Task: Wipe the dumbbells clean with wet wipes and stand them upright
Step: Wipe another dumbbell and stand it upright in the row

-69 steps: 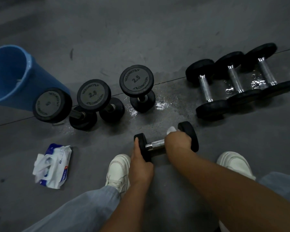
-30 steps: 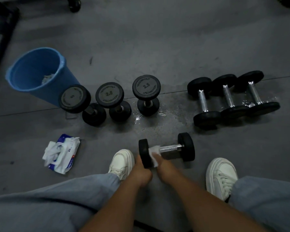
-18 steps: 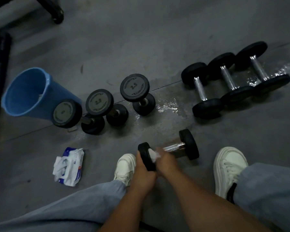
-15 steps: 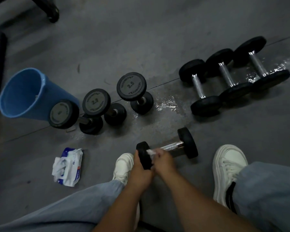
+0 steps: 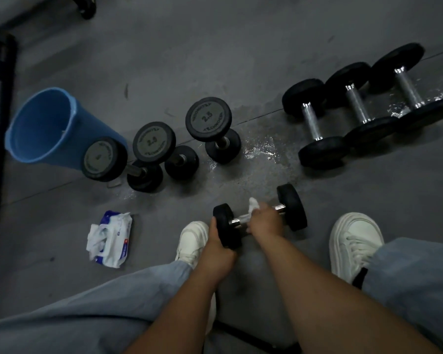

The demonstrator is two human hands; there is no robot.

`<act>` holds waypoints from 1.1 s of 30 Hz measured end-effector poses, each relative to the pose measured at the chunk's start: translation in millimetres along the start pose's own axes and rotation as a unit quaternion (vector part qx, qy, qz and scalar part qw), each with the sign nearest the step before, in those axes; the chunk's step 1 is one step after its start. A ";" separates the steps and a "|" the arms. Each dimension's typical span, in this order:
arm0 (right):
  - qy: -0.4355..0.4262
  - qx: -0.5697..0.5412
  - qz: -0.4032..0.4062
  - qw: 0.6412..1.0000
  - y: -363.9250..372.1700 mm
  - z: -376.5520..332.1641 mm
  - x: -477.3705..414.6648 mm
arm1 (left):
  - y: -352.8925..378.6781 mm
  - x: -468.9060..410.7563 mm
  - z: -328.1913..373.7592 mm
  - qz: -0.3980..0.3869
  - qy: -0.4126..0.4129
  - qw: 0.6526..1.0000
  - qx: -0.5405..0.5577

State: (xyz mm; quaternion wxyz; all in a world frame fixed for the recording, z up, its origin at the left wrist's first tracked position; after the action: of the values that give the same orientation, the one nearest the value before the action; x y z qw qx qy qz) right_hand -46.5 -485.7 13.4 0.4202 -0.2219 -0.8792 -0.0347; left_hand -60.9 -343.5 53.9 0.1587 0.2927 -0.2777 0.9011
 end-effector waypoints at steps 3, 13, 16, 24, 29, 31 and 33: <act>0.069 -0.058 -0.083 0.992 14.3 8.5 8.1 | -4.1 -0.9 4.4 0.008 -0.029 0.999 0.025; -0.011 0.103 -0.049 0.993 5.6 -9.1 -11.1 | -6.2 -1.1 4.0 0.049 -0.036 0.998 0.017; 0.021 0.054 0.015 0.998 -2.2 -0.4 -17.7 | -7.3 2.0 10.5 0.035 -0.047 0.998 0.039; 0.030 0.036 -0.019 0.999 5.8 18.4 -5.9 | -10.4 -12.7 10.6 0.008 -0.058 0.998 0.001; -0.011 0.076 -0.040 0.996 1.7 3.2 1.0 | -13.7 -11.3 10.3 0.064 -0.076 0.995 0.031; -0.018 0.103 -0.019 0.994 4.7 9.2 -19.4 | -14.1 -14.7 11.3 0.082 -0.074 0.993 0.046; 0.005 0.128 -0.044 0.991 16.1 25.1 -32.6 | -17.8 -20.9 15.0 0.100 -0.065 0.991 0.063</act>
State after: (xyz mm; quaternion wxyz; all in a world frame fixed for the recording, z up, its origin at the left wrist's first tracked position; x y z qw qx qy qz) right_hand -40.0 -476.8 -29.4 0.4472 -0.1273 -0.8834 0.0587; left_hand -30.1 -340.9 58.4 0.0305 0.3308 -0.2577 0.9073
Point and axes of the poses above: each hand's wrist, its own x-axis away from the middle knuckle, its own y-axis out of the palm, z = x × y, the point moved 5 cm from there along -x, towards the middle knuckle, and after that the axes turned 5 degrees about -x, right-handed, at the moved point
